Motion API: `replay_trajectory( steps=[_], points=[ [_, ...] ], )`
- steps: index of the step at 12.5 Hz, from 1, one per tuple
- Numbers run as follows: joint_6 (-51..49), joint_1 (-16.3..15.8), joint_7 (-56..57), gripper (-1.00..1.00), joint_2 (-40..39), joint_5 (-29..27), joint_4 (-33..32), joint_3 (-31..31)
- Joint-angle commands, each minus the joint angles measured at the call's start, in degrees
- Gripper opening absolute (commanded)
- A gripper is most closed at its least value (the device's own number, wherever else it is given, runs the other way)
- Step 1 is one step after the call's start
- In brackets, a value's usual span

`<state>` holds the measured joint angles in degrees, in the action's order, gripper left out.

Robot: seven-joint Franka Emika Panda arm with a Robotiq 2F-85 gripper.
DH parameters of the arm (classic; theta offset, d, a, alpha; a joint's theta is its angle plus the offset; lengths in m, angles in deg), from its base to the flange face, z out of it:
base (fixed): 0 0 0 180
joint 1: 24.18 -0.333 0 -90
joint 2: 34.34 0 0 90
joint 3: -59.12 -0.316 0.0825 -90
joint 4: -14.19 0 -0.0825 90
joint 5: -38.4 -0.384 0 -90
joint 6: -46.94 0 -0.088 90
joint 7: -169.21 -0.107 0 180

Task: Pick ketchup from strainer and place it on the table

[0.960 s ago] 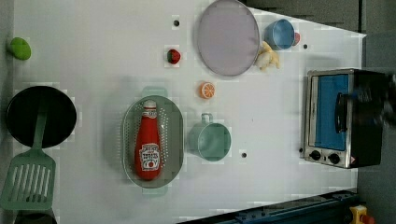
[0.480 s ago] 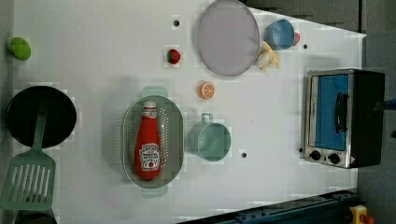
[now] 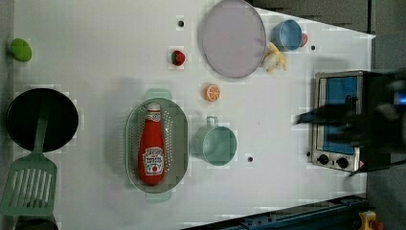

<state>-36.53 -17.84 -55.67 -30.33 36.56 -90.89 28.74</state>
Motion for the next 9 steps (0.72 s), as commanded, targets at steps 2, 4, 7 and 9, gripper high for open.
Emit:
replay_trajectory(
  steps=[2, 4, 7, 9],
  points=[
    [5.5, -2.0, -2.3, 1.00, -2.5, 0.0, -1.3, -8.5],
    [11.0, -2.1, -2.4, 1.00, -5.3, 0.0, -3.8, -12.5],
    [23.4, -2.2, -2.8, 1.00, -9.0, 0.9, -10.5, -16.0],
    [31.5, -2.5, -3.3, 1.00, -11.0, 3.6, -15.5, -16.6]
  ],
)
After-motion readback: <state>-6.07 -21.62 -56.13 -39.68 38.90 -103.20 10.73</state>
